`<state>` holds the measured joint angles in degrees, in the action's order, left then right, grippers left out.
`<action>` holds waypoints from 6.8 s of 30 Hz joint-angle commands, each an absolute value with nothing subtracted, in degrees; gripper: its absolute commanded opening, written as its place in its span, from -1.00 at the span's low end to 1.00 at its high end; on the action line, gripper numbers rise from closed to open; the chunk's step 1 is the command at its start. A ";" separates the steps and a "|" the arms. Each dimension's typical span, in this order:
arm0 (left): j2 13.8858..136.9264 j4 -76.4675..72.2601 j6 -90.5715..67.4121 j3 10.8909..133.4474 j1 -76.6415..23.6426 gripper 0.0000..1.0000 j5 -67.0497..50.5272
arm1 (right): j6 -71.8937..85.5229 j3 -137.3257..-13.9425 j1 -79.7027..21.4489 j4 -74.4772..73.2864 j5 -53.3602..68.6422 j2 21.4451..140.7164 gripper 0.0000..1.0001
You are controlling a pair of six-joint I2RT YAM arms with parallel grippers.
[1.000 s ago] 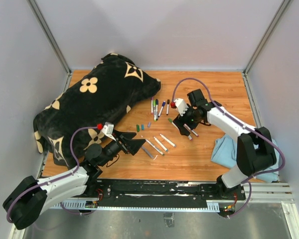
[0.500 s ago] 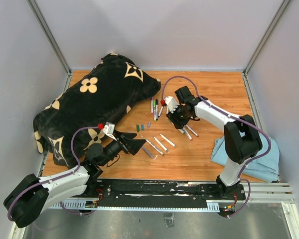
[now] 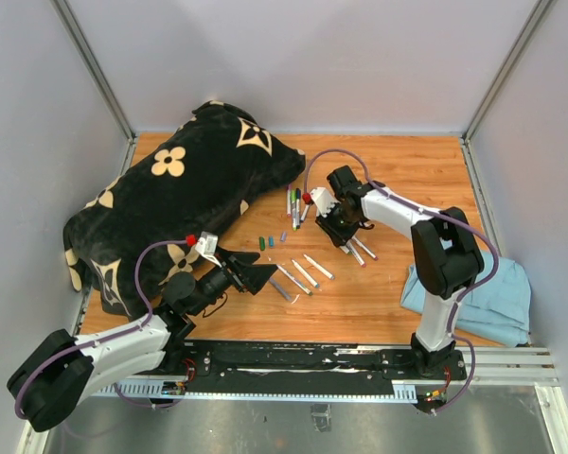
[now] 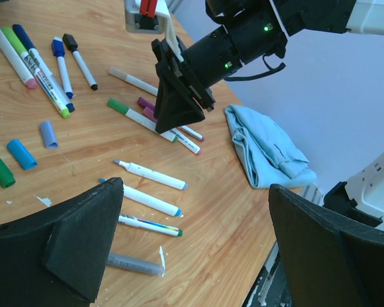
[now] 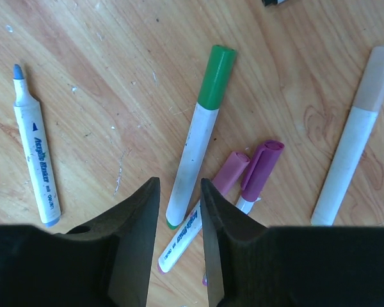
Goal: Open the pen caps
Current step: Pick up the pen from the center of the board, then open the pen cap from the pen.
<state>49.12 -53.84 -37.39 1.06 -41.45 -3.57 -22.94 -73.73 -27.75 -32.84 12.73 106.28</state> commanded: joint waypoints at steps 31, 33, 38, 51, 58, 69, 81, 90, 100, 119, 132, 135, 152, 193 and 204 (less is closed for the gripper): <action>44.47 -53.39 -37.61 -0.15 -41.57 0.99 -2.88 | -25.73 -72.34 -31.31 -40.22 11.83 106.93 -0.67; 44.46 -53.51 -37.75 -0.18 -41.57 0.99 -2.88 | -25.84 -72.34 -31.60 -40.22 10.85 107.41 -0.65; 44.60 -53.70 -37.95 -0.43 -41.57 0.99 -2.85 | -25.93 -72.50 -31.99 -40.12 10.03 108.48 -0.57; 47.20 -56.51 -38.94 -0.53 -41.57 0.99 -3.90 | -26.43 -72.85 -32.69 -40.15 8.88 109.50 -0.41; 48.73 -58.16 -39.62 -0.49 -41.57 0.99 -4.47 | -26.63 -73.00 -32.88 -40.10 7.54 110.55 -0.41; 54.26 -63.72 -42.09 -0.62 -41.57 0.97 -5.36 | -26.96 -72.78 -33.09 -40.14 8.27 108.91 -0.84; 71.56 -75.88 -45.23 3.72 -41.57 0.89 -7.32 | -27.27 -71.53 -32.01 -38.76 12.97 103.41 -0.99; 80.51 -75.45 -45.09 10.55 -41.40 0.85 -4.50 | -26.66 -70.38 -29.86 -37.42 18.75 97.09 -0.99; 87.10 -81.19 -44.25 15.92 -41.40 0.88 1.14 | -25.20 -68.75 -28.54 -35.93 30.77 87.74 -0.99; 98.24 -101.27 -52.80 19.58 -41.59 0.50 1.86 | -26.11 -68.40 -31.53 -36.51 37.58 85.96 -0.98; 97.21 -101.21 -54.46 20.77 -42.14 -0.01 -0.66 | -26.60 -68.49 -33.32 -36.80 36.88 87.33 -0.99; 97.35 -101.25 -54.38 20.96 -42.19 -0.17 -1.27 | -26.85 -68.71 -33.60 -37.07 36.71 87.83 -0.99; 95.59 -101.34 -52.85 20.60 -43.97 -0.99 -3.91 | -26.50 -68.31 -34.15 -36.54 39.18 87.00 -0.07; 63.23 -64.57 -43.55 21.01 -32.26 -1.00 4.40 | -23.17 -68.26 -32.96 -35.15 26.64 94.65 -0.96; 51.76 -50.07 -49.34 10.00 -32.26 -0.99 6.02 | -17.79 -68.79 -32.65 -31.83 14.03 100.62 -0.65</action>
